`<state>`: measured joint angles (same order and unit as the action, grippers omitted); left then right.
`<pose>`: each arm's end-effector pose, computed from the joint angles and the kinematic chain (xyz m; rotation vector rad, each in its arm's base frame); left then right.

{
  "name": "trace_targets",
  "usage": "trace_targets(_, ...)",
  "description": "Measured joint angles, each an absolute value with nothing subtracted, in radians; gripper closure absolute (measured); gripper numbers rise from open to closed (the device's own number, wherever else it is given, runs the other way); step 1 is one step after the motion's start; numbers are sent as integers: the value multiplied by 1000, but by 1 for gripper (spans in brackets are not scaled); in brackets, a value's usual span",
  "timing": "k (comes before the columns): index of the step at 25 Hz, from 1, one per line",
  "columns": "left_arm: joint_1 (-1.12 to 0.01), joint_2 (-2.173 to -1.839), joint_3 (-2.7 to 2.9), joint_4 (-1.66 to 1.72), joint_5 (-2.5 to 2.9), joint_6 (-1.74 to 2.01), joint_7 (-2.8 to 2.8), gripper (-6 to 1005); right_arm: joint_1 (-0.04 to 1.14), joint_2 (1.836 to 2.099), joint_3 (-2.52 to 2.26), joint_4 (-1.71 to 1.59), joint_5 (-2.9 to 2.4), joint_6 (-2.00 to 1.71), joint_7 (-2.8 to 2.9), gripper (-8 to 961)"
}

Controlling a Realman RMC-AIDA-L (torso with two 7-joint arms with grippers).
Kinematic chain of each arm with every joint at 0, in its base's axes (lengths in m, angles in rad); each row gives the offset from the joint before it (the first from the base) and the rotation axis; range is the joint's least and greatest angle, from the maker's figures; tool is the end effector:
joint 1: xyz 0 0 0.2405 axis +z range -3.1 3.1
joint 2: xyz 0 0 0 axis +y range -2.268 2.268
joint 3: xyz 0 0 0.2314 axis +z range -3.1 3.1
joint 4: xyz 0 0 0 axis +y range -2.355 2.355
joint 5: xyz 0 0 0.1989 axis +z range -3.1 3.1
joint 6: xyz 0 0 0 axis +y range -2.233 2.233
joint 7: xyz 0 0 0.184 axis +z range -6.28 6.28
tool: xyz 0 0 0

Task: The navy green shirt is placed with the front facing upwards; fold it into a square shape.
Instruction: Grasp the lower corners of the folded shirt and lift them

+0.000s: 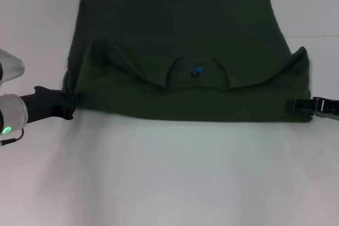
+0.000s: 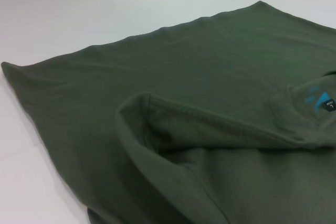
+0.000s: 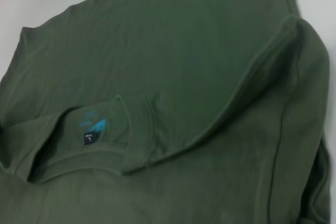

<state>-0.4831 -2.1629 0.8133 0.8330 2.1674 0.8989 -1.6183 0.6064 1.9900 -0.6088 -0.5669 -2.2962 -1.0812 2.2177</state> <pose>-0.2885 0.3894 -0.0103 -2.2360 -0.7847 -0.1772 0.3146 0.3829 0.0080 -1.9945 1.6202 0.3851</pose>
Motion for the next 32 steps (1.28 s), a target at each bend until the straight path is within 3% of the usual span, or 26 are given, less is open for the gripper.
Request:
trace_targets(8, -483, -2163, 813, 833, 2167, 899, -1618, 982, 617, 1992, -612, -569, -2296, -1082, 2216, 278)
trace_targets(19, -485, -2163, 814, 833, 2167, 899, -1618, 981, 612, 1991, -679, -580, -2296, -1087, 2215, 503)
trace_targets(22, -486, -2163, 813, 833, 2167, 900, -1618, 981, 609, 1991, -678, -580, -2296, -1086, 2213, 710)
trace_targets(26, -484, -2164, 813, 839, 2167, 902, -1636, 981, 598, 1989, -666, -581, -2284, -1087, 2188, 912)
trace_targets(32, -443, -2167, 813, 936, 2157, 1021, -1734, 982, 572, 1983, -637, -584, -2247, -1124, 2135, 912)
